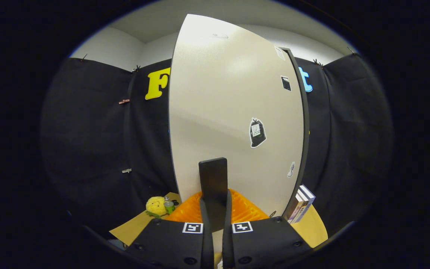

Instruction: Open the shoe cabinet door, grab the shoes and put them into the shoe cabinet, then close the shoe cabinet door.

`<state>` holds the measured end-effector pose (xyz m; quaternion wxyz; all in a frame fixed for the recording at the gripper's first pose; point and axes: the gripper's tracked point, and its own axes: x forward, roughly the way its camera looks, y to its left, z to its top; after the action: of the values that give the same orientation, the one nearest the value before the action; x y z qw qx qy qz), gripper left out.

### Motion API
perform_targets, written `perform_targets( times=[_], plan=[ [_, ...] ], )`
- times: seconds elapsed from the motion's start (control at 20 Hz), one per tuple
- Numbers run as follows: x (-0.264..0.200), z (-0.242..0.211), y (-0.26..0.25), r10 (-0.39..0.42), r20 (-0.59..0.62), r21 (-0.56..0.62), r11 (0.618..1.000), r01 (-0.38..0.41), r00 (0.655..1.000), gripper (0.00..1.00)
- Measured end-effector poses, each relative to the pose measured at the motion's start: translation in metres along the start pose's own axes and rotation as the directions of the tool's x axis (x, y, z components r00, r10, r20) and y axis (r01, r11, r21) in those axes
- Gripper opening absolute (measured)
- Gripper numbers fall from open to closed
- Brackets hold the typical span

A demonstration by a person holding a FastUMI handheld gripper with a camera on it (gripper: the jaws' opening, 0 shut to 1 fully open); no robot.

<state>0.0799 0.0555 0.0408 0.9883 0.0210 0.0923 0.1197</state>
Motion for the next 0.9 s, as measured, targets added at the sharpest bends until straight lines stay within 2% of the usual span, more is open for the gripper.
perform_targets(
  times=[0.4, 0.9],
  plan=[
    [-0.041, 0.000, -0.045, -0.074, 0.012, 0.015, 0.997, 0.074, 0.997, 0.13],
    [-0.077, 0.003, -0.112, -0.100, 0.057, 0.047, 0.994, 0.098, 0.993, 0.14]
  ],
)
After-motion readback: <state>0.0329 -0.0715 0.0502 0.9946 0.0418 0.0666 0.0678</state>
